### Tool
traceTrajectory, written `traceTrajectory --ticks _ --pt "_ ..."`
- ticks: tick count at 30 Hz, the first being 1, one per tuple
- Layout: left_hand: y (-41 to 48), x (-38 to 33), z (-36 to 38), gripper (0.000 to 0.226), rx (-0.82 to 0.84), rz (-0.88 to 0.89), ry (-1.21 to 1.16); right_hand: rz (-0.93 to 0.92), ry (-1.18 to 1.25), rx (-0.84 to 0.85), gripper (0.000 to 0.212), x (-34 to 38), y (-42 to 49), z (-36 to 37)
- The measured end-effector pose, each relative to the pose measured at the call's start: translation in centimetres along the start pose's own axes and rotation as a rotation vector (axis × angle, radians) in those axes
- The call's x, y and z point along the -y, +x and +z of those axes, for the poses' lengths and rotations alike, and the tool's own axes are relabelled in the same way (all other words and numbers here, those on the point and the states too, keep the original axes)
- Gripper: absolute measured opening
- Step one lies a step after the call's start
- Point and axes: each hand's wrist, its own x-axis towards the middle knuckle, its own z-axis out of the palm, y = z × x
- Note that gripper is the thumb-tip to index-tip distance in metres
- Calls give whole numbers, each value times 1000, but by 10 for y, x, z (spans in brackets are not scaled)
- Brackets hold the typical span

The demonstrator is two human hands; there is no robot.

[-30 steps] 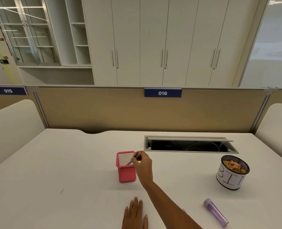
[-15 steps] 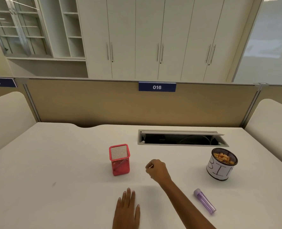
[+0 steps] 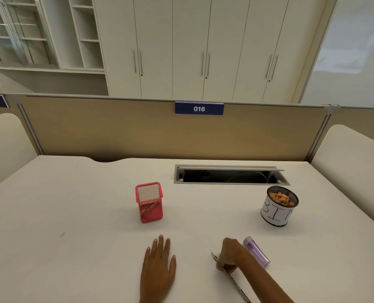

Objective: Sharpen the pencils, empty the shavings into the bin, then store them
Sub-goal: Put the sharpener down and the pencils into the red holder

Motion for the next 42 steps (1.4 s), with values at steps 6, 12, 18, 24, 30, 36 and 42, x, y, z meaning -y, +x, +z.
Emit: traceTrajectory --ticks 6,12,18,24,30,36,42 --pt "7 -2 -5 56 136 -31 36 -111 498 -195 19 32 1 -20" --pt "4 -3 0 84 150 -1 55 -394 929 -573 17 93 -6 -56" --pt "7 3 -1 56 23 -19 122 -444 998 -667 18 143 8 -57" --pt "11 5 2 62 83 -51 149 -368 889 -562 25 162 26 -41" --pt "17 3 3 63 109 -73 145 -327 842 -512 27 131 29 -35" --pt "10 3 3 65 99 -60 -7 -191 464 -581 28 30 14 -22" --pt "6 -3 2 73 118 -51 -67 181 174 -528 44 -61 -7 0"
